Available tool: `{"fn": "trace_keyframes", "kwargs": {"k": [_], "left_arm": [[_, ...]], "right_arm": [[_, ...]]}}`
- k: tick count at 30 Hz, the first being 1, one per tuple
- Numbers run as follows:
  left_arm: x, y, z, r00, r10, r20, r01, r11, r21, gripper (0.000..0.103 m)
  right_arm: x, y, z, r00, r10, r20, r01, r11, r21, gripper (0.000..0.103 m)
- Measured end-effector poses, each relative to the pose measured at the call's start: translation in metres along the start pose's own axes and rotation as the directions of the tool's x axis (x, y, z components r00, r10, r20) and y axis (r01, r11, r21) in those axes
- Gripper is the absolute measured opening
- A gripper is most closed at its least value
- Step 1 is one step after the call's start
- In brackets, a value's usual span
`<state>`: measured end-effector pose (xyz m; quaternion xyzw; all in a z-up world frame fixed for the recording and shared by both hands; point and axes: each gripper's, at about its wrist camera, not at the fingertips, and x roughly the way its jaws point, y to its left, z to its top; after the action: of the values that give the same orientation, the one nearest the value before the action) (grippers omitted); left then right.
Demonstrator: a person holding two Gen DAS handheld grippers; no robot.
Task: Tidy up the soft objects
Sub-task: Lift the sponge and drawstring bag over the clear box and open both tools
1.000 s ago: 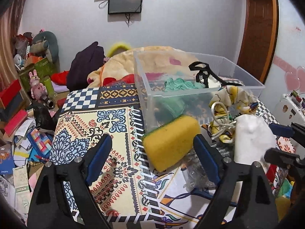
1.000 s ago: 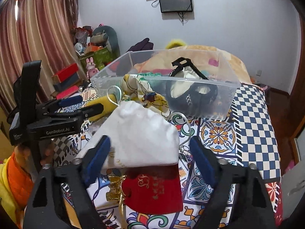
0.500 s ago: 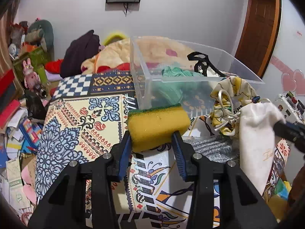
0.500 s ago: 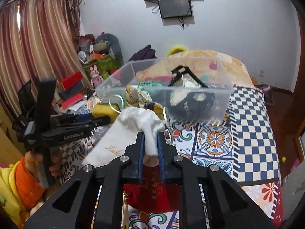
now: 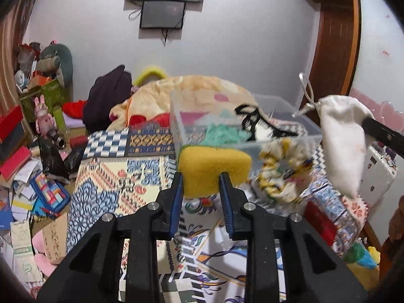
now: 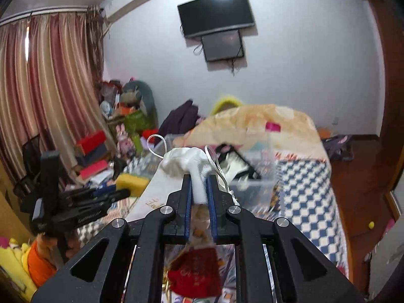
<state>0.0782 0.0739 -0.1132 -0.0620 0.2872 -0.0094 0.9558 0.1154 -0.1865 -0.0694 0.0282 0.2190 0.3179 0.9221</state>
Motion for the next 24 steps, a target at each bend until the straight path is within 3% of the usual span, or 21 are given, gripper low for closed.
{"fn": "trace_keyframes", "kwargs": {"k": [7,14,19,24], "left_arm": [[-0.008,-0.013,0.021,0.998,-0.001,0.056,0.0,0.999,0.035,0.024],[0.006,-0.006,0.038,0.998,-0.025,0.06,0.025,1.0,-0.002,0.02],[0.027,-0.003,0.048,0.999,-0.03,0.029,0.031,0.999,-0.034,0.02],[0.044,-0.011,0.052,1.0,-0.007,0.007,0.007,1.0,-0.002,0.02]], "right_arm": [[0.01,-0.013,0.029,0.995,-0.06,0.073,0.058,0.998,0.026,0.011],[0.022,-0.015,0.04,0.987,-0.124,0.1,0.121,0.992,0.035,0.011],[0.042,-0.014,0.042,0.983,-0.167,0.073,0.167,0.986,0.017,0.011],[0.066,-0.018,0.04,0.981,-0.192,0.007,0.192,0.981,0.007,0.011]]}}
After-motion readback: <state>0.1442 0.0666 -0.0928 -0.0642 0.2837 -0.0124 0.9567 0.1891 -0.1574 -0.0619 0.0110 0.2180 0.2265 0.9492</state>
